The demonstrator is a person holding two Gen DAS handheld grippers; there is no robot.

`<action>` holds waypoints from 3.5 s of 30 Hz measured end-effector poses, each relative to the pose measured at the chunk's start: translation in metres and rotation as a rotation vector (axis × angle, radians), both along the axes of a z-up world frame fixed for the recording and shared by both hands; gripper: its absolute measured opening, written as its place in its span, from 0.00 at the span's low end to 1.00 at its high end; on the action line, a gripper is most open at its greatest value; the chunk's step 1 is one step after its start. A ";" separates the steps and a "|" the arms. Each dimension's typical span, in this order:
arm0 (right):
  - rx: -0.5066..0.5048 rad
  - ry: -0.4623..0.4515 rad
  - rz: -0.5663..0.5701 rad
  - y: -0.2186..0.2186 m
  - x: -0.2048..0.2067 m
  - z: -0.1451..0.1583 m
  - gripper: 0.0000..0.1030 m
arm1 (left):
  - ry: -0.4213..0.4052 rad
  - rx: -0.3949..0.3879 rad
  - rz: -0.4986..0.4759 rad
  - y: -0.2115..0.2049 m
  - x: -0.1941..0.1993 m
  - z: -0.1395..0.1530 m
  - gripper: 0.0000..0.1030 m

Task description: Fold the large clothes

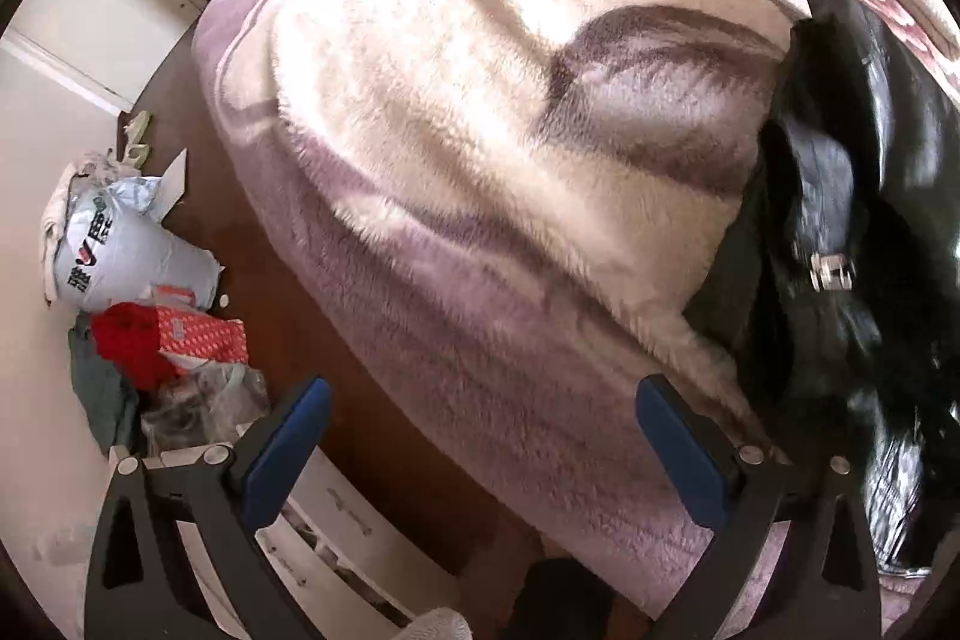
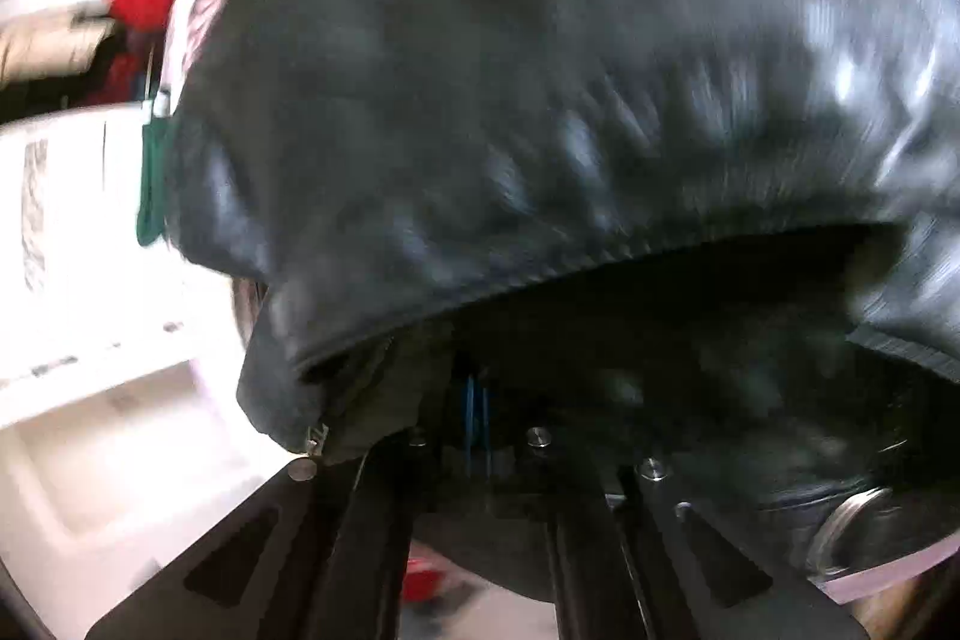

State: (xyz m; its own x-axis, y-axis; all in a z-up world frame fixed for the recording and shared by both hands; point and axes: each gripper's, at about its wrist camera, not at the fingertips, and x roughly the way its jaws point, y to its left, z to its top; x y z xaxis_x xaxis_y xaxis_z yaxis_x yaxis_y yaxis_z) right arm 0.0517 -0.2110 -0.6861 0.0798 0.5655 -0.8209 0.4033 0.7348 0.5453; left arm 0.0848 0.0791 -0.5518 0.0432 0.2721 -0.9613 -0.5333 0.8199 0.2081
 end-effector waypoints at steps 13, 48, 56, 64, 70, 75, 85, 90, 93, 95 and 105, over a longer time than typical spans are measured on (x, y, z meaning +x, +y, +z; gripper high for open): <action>0.049 0.066 0.079 -0.046 0.005 0.016 0.08 | -0.098 -0.089 -0.116 -0.019 0.044 0.016 1.00; 0.155 -0.029 -0.001 0.028 -0.027 -0.008 0.04 | -0.072 -0.058 -0.181 -0.005 0.035 0.014 1.00; 0.055 -0.100 0.057 0.033 -0.019 -0.005 0.07 | -0.085 -0.048 -0.284 -0.039 0.076 0.005 1.00; 0.127 0.034 0.097 -0.008 -0.042 0.030 0.59 | -0.012 -0.004 -0.296 -0.034 0.091 -0.015 1.00; 0.023 0.000 0.077 -0.124 -0.029 0.079 0.59 | -0.044 0.081 -0.343 -0.058 0.061 0.044 1.00; -0.031 0.007 -0.051 -0.227 -0.013 0.100 0.59 | -0.063 0.059 -0.379 -0.114 0.038 0.069 1.00; -0.182 -0.018 0.203 -0.266 0.111 0.020 0.33 | 0.087 0.051 -0.453 -0.225 0.034 0.040 1.00; -0.010 0.082 0.247 -0.295 0.126 0.017 0.50 | 0.053 -0.020 -0.462 -0.282 0.022 0.061 1.00; 0.034 0.041 0.265 -0.331 0.119 0.047 0.68 | 0.034 -0.131 -0.504 -0.326 0.014 0.057 1.00; 0.051 0.025 0.262 -0.365 0.112 0.058 0.74 | 0.042 -0.168 -0.561 -0.359 0.012 0.045 1.00; 0.215 0.043 0.274 -0.412 0.121 0.022 0.88 | 0.097 -0.027 -0.700 -0.421 0.039 -0.031 0.78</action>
State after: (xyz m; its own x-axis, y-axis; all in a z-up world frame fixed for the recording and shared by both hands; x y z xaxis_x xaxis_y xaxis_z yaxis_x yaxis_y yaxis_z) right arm 0.1723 -0.6232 -0.6644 -0.1312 0.7216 -0.6798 0.2330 0.6889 0.6864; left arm 0.1242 -0.3417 -0.5830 0.1133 0.1874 -0.9757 0.1410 0.9691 0.2024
